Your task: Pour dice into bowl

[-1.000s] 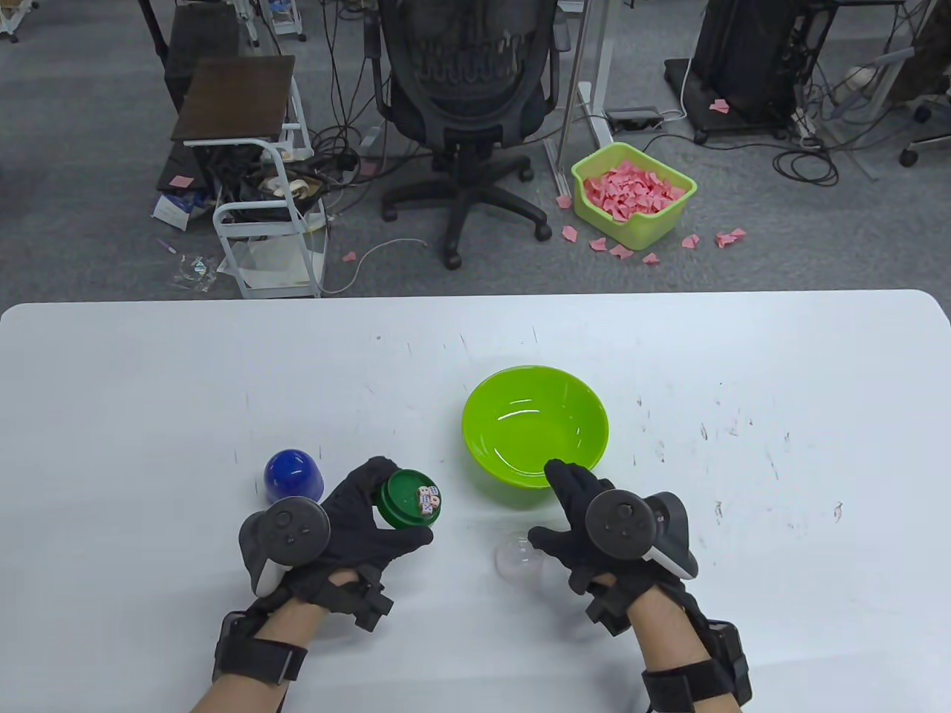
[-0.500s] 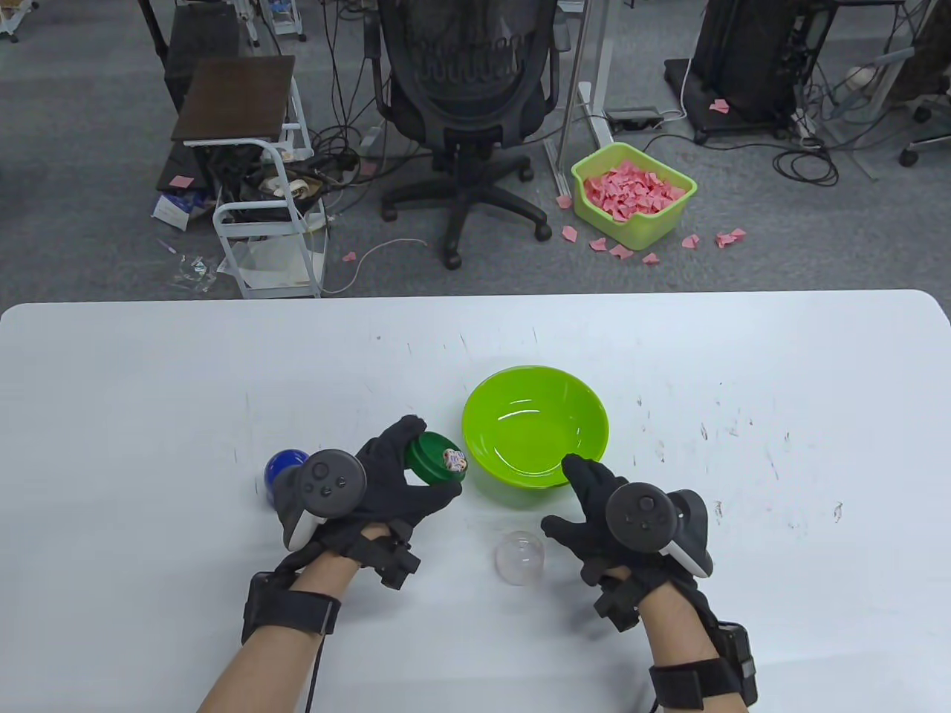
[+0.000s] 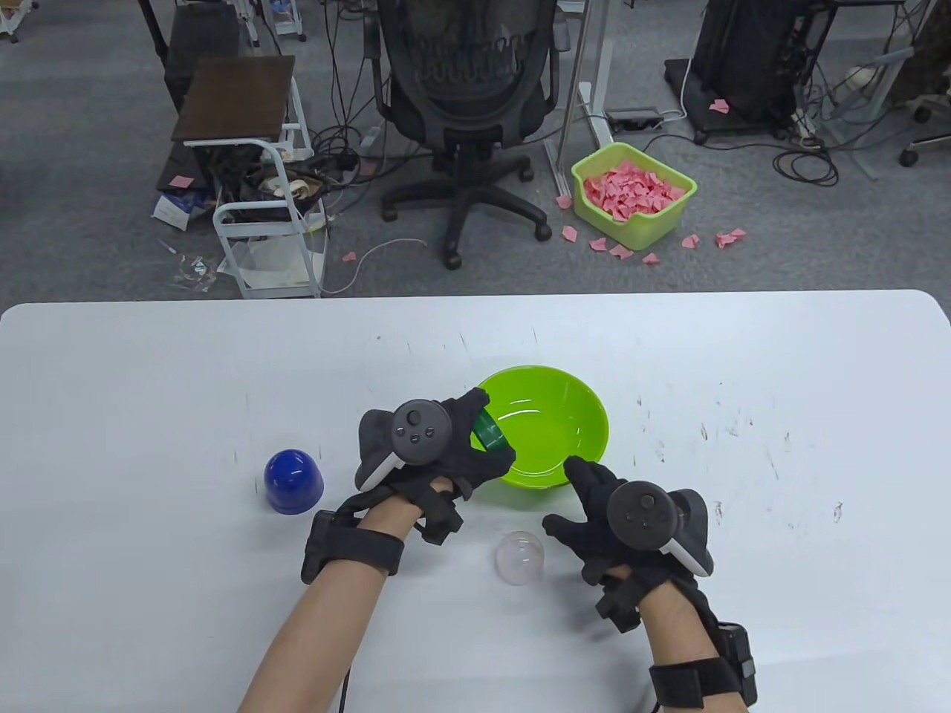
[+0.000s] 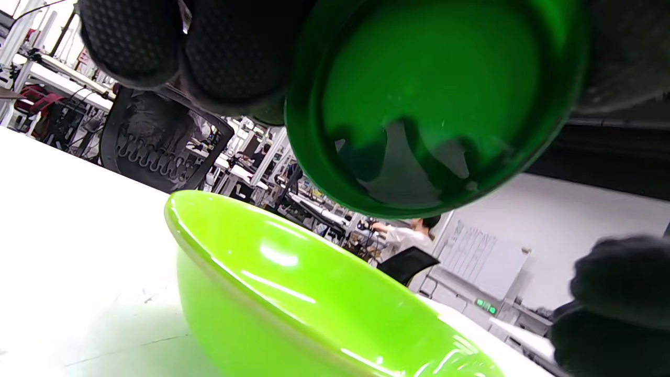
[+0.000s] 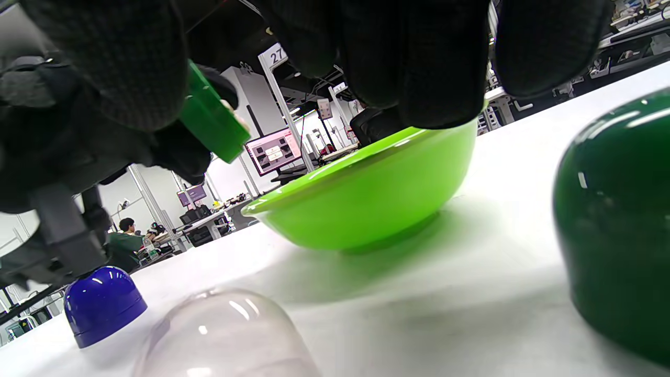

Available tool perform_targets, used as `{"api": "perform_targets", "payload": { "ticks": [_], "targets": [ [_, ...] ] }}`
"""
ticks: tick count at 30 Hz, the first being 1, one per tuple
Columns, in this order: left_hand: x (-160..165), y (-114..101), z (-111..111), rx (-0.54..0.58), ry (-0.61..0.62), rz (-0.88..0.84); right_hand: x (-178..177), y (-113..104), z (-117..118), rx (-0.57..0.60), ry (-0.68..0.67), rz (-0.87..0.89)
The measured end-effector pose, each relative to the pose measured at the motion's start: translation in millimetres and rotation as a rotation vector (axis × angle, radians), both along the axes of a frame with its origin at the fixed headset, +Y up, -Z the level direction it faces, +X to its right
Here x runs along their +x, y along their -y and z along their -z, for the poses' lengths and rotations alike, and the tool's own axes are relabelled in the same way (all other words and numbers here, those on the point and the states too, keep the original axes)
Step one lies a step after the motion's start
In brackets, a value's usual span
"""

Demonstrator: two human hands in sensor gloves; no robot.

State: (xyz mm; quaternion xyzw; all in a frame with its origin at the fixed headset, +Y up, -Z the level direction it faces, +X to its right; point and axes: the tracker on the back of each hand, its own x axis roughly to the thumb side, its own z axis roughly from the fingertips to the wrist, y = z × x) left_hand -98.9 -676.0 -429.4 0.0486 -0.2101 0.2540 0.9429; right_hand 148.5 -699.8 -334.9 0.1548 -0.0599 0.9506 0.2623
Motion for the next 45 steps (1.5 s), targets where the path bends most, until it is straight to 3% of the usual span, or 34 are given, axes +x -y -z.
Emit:
{"api": "perform_targets", "payload": {
  "ticks": [10, 17, 26, 36, 45],
  "targets": [
    [34, 4, 30, -0.041, -0.015, 0.29, -2, 1, 0, -0.009, -0.005, -0.015],
    [41, 4, 32, -0.032, -0.012, 0.364, -2, 1, 0, -0.01, -0.007, -0.02],
    [22, 4, 18, 0.007, 0.011, 0.283, -2, 2, 0, -0.015, -0.004, -0.02],
    [-32, 13, -10, -0.007, 0.006, 0.055, -5, 3, 0, -0.014, -0.016, -0.028],
    [-79, 30, -37, -0.083, 0.0, -0.165, -10, 4, -1, -0.006, -0.037, -0.031]
  ]
}}
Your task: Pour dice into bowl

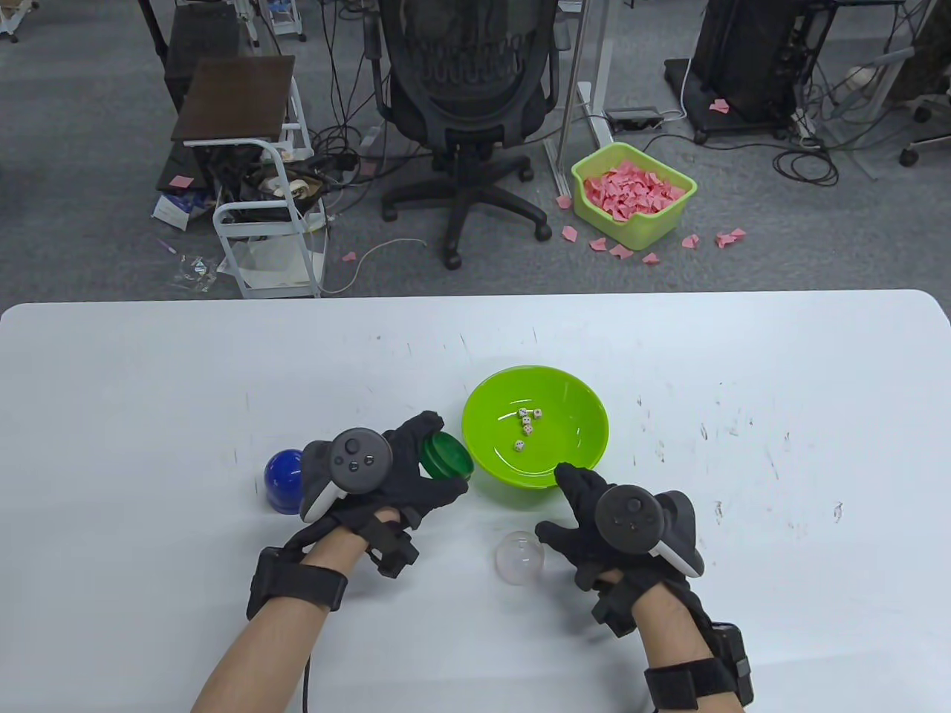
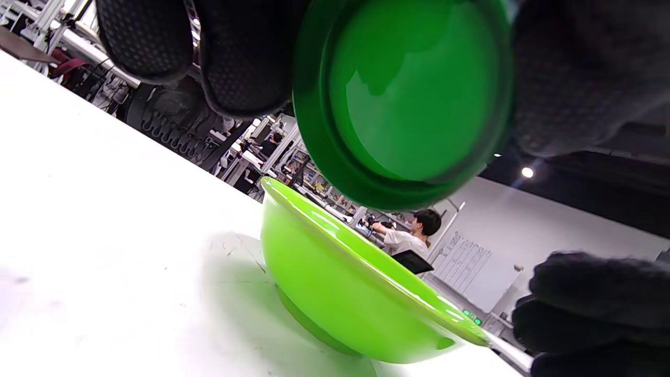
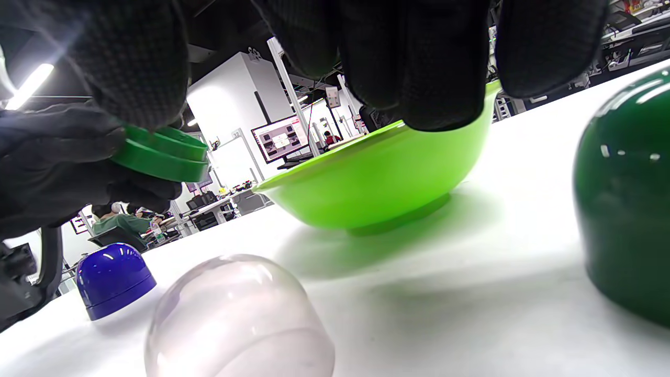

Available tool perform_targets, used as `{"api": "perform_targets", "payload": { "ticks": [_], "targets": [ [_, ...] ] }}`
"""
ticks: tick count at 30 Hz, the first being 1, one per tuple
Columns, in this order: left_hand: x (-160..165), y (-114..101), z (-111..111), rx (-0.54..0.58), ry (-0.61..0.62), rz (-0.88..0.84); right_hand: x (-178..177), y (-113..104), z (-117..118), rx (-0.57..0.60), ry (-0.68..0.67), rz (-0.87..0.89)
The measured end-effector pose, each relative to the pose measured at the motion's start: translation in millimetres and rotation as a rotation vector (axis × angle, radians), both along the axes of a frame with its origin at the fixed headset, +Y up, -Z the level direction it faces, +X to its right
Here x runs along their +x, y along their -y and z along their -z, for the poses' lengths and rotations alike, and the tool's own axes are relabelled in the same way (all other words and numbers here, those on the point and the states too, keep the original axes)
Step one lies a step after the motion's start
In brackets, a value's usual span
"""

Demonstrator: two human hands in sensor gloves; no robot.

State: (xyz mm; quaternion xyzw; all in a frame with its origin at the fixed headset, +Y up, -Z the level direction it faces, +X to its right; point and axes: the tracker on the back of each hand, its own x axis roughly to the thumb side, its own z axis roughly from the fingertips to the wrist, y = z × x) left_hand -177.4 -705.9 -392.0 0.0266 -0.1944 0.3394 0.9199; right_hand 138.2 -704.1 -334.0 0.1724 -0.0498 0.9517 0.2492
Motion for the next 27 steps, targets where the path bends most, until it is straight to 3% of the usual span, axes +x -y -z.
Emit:
{"api": "perform_targets", "payload": {
  "ticks": [14, 27],
  "targets": [
    [-40, 17, -43, -0.07, -0.004, -0.292, -29, 6, -7, -0.006, -0.104, -0.064],
    [-47, 15, -61, 0.005, 0.058, -0.256, -65, 33, -7, -0.146, -0.177, -0.308]
  ]
}}
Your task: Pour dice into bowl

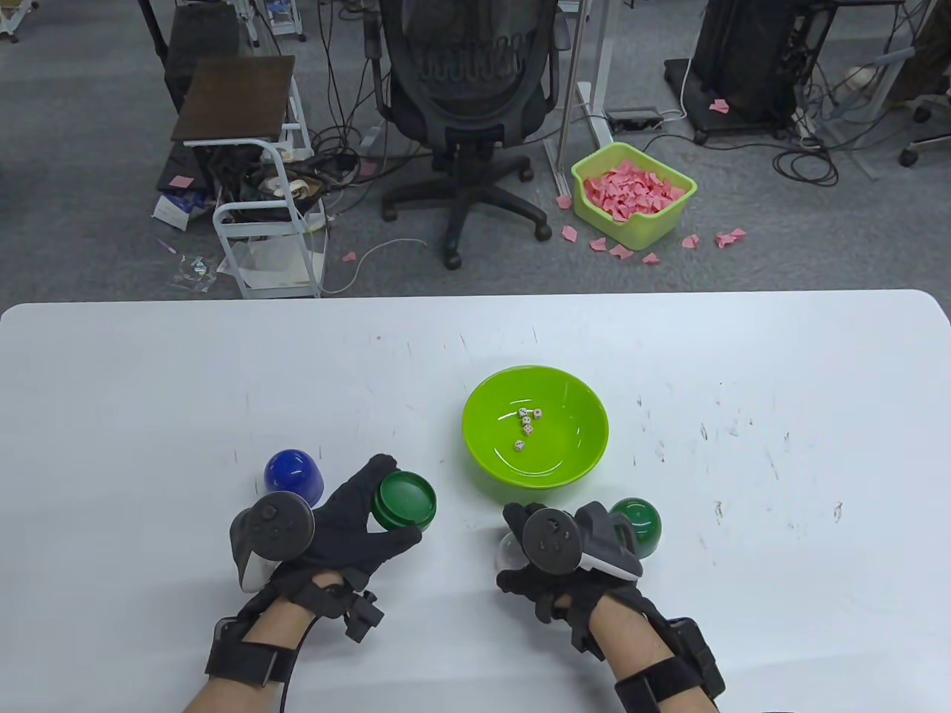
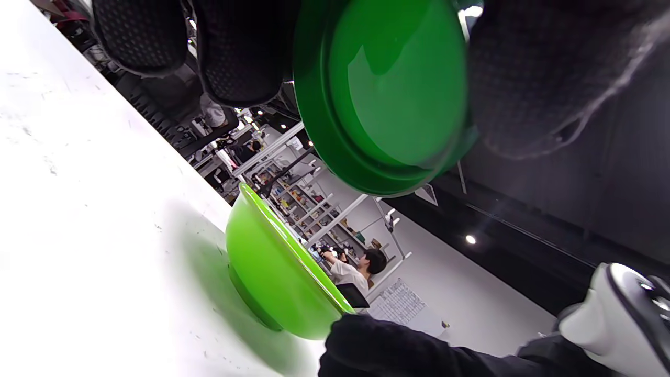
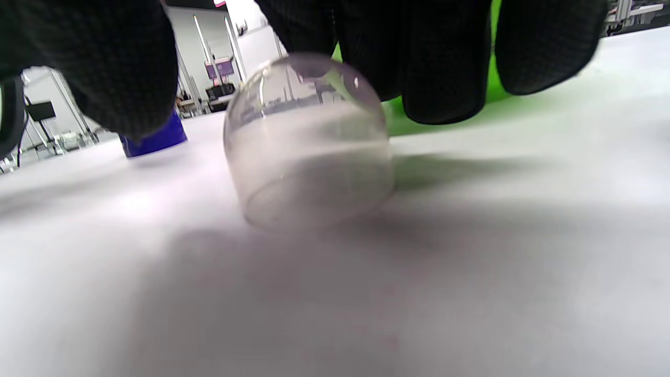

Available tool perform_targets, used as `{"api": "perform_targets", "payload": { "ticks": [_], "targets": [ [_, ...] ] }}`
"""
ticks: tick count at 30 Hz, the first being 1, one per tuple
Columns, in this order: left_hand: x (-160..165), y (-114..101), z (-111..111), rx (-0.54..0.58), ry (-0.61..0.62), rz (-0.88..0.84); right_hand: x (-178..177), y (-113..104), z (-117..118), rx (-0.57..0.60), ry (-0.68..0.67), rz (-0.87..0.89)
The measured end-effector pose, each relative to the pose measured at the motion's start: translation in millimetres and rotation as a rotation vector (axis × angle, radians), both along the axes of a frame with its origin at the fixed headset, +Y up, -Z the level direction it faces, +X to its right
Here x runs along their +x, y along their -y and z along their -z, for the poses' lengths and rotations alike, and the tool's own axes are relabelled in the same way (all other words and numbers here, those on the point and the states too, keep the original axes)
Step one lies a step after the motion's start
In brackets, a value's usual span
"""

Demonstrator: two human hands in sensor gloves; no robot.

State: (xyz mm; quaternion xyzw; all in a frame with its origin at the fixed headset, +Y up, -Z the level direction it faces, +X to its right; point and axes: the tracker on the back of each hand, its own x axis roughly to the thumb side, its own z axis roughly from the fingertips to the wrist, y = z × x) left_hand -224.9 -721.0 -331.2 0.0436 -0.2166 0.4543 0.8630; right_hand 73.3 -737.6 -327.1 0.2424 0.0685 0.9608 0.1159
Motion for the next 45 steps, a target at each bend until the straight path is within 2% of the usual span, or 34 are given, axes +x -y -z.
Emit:
{"api": "perform_targets", "payload": {
  "ticks": [6, 16, 24, 29, 35, 45],
  "targets": [
    [6, 0, -2, 0.009, 0.025, 0.004, -9, 5, -2, 0.03, 0.009, -0.076],
    [14, 2, -5, 0.022, 0.035, 0.054, -6, 4, -1, 0.088, 0.019, -0.063],
    [19, 10, -4, 0.028, 0.05, 0.148, 10, -27, -9, 0.193, 0.026, 0.258],
    [26, 12, -6, 0.034, 0.074, 0.195, 14, -37, -14, 0.261, 0.022, 0.408],
    [35, 14, -9, 0.04, 0.1, 0.216, 5, -36, -19, 0.264, -0.023, 0.498],
    [51, 16, -16, 0.071, 0.157, 0.288, -8, -32, -23, 0.242, -0.064, 0.524]
  ]
}}
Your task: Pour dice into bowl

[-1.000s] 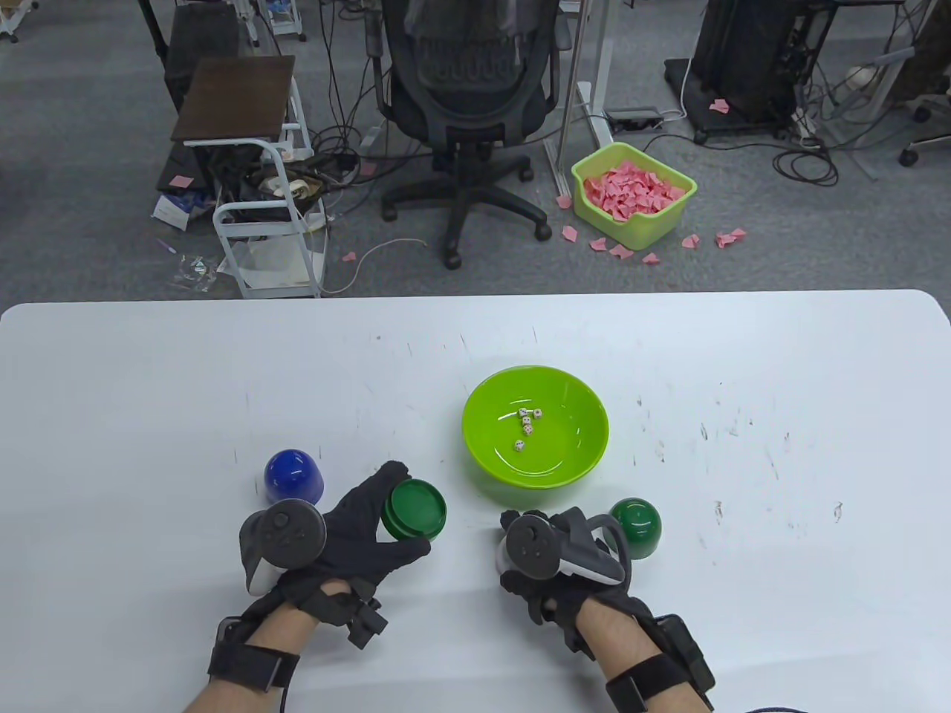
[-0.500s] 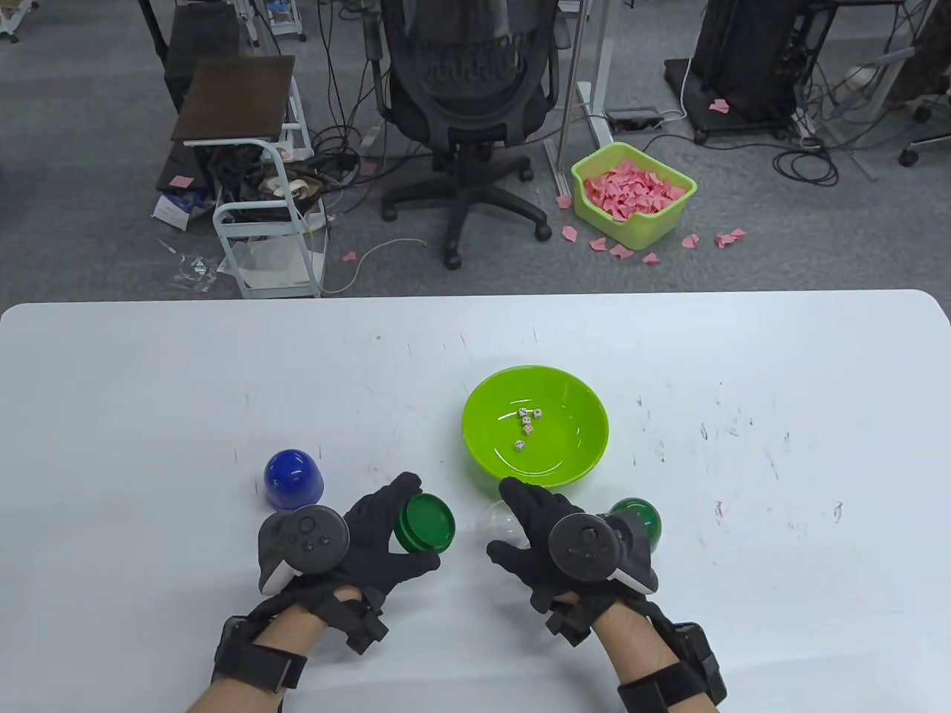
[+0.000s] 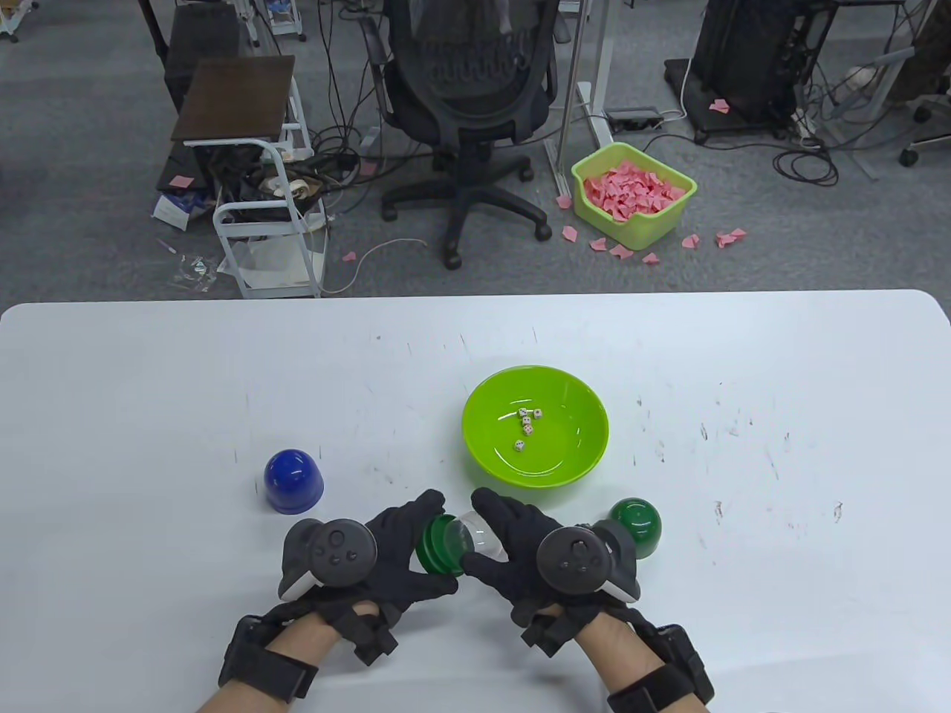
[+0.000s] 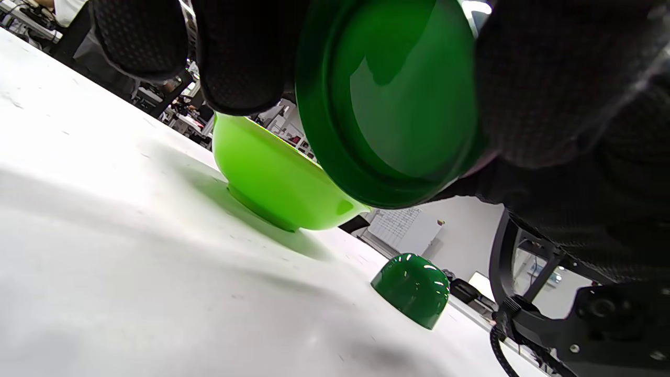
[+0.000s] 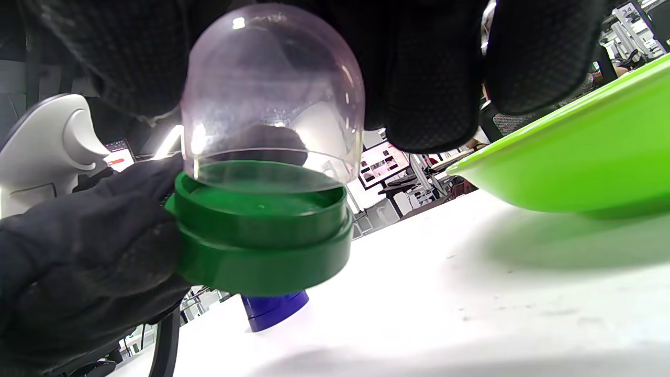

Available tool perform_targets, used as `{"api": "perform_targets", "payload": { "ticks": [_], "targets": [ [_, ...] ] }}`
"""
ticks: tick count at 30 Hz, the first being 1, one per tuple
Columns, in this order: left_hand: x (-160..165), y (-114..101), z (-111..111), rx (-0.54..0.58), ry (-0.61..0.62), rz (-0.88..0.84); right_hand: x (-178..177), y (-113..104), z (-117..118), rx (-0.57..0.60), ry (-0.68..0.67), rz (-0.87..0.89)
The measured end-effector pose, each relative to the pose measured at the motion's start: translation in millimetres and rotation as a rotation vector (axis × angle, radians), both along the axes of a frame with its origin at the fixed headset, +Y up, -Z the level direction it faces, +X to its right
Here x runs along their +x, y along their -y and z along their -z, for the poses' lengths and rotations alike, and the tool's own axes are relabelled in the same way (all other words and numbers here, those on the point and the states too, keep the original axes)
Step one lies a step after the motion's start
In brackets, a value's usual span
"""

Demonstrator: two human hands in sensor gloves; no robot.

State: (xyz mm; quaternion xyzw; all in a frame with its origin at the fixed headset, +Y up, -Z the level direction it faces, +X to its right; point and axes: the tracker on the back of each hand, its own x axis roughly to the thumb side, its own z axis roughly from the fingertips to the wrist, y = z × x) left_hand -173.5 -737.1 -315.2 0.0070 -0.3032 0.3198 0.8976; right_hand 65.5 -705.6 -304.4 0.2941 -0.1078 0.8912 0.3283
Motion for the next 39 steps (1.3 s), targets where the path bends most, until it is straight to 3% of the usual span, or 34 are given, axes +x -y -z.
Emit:
{"api": "perform_targets", "payload": {
  "ticks": [13, 18, 24, 32, 39],
  "targets": [
    [5, 2, -2, 0.001, 0.022, -0.024, -4, 2, -1, -0.029, -0.03, -0.008],
    [-5, 0, 2, -0.016, -0.012, -0.077, 13, -13, 0, 0.037, 0.042, 0.018],
    [-16, -3, 6, -0.02, -0.046, -0.116, 43, -21, 9, 0.17, 0.203, -0.139],
    [-23, -4, 9, -0.025, -0.065, -0.135, 80, -17, 24, 0.073, 0.384, -0.208],
    [-27, -5, 10, -0.03, -0.077, -0.148, 108, 4, 41, -0.145, 0.501, -0.291]
  ]
}}
